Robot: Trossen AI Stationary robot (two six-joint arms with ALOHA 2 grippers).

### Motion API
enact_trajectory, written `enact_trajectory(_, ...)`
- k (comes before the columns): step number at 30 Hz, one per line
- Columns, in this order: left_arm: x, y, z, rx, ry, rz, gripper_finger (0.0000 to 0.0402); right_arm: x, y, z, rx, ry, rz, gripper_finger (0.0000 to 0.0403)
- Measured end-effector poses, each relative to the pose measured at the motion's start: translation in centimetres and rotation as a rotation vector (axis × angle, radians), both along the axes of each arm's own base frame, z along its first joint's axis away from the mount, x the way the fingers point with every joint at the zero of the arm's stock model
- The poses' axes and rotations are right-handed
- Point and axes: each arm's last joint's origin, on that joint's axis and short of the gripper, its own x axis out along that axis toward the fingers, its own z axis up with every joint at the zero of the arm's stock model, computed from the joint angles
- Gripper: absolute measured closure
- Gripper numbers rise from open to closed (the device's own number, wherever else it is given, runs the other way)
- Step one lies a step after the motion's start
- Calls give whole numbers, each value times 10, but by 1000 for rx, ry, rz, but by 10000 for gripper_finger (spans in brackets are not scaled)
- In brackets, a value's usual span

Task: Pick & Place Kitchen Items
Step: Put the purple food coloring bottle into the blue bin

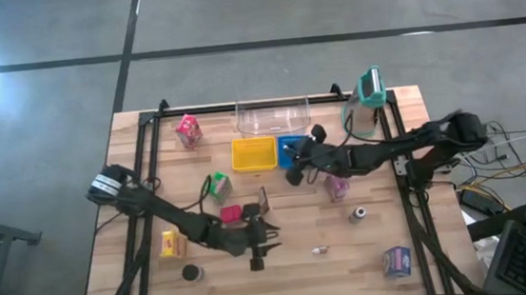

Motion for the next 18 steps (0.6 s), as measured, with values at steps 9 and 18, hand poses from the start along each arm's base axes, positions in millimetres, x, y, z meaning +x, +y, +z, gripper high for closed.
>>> enact_trajectory(9, -32, 3, 13, -44, -35, -21, 197, 11, -14, -29, 39, 18, -96, 339)
enact_trajectory(18, -46, 7, 16, -89, -79, -23, 197, 15, -15, -32, 72, -17, -132, 346)
